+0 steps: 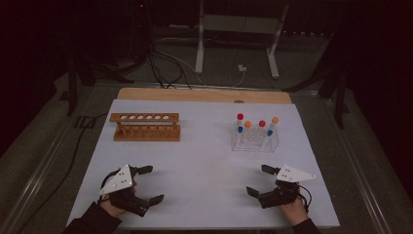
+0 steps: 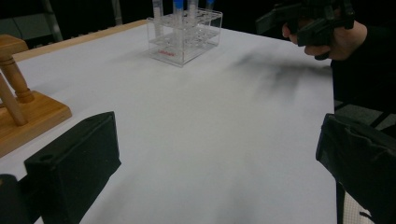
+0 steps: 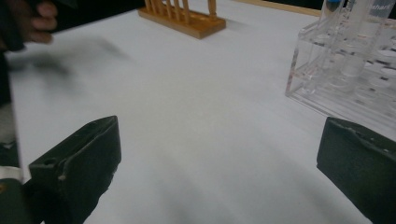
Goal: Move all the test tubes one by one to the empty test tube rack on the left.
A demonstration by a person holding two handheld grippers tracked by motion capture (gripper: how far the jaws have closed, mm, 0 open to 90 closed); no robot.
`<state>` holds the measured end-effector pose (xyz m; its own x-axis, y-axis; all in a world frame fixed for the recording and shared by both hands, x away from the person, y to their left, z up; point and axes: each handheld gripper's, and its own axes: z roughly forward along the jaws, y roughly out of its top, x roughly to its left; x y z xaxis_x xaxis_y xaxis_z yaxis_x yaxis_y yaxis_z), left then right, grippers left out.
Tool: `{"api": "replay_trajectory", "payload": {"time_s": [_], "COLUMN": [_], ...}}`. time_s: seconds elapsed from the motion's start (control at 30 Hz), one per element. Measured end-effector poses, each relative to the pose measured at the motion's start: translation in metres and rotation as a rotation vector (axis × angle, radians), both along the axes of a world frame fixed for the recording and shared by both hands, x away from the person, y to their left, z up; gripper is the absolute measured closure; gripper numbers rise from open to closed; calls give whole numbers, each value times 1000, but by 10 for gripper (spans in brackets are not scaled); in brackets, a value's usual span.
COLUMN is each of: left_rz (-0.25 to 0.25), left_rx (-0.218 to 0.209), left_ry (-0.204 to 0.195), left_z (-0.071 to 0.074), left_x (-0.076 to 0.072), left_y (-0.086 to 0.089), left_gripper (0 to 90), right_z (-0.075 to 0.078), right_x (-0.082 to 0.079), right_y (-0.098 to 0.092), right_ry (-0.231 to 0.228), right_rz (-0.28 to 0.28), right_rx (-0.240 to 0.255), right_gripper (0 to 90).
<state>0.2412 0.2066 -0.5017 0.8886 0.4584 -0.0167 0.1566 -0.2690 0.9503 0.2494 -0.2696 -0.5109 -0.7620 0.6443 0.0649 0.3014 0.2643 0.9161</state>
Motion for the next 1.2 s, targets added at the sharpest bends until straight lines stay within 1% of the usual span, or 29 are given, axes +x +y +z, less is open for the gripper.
{"api": "replay_trajectory", "payload": {"time_s": [0.07, 0.17, 0.27, 0.33, 0.47, 0.53, 0.57, 0.63, 0.67, 0.73, 0.87, 0.97, 1.03, 1.07, 1.2], "left_rz": [0, -1, -2, -1, 1, 2, 2, 3, 2, 4, 4, 1, 0, -1, -3], "left_rx": [-3, 3, 0, -6, -11, -13, -15, -12, -12, -13, -15, -16, -16, -17, -17], "left_ry": [0, 3, 6, 7, 8, 10, 11, 9, 9, 7, 7, 8, 9, 9, 7], "left_z": [0, 0, 0, 0, 1, 1, 1, 1, 1, 1, 1, 1, 1, 1, 1], "left_x": [0, 0, 0, 0, 0, 0, 0, 0, -1, -1, -1, -1, -1, 0, 0], "left_y": [0, -1, -1, -1, 0, 0, 0, 0, 0, 0, 1, 1, 0, 0, 0], "left_gripper": [4, 4, 4, 4, 4, 4, 4, 4, 4, 4, 4, 4, 4, 4, 4], "right_z": [1, 2, 1, 1, 0, 0, 1, 3, 4, 10, 22, 32, 37, 40, 49], "right_x": [-2, -3, -1, -1, 0, 1, 1, 1, 0, -3, -7, -9, -9, -9, -8], "right_y": [3, 4, 3, 3, 6, 7, 7, 8, 9, 12, 19, 21, 21, 21, 19], "right_ry": [-22, -21, -3, -6, -18, -9, 3, 25, 31, 20, -12, -32, -43, -38, -61], "right_rz": [-19, -24, -30, -39, -35, -35, -30, -8, 2, 11, 28, 25, 14, 12, -26], "right_rx": [-30, -26, -10, -22, -30, -31, -33, -30, -28, -31, -40, -35, -29, -23, -20], "right_gripper": [0, 0, 0, 0, 0, 0, 0, 0, 0, 0, 0, 0, 0, 0, 0]}}
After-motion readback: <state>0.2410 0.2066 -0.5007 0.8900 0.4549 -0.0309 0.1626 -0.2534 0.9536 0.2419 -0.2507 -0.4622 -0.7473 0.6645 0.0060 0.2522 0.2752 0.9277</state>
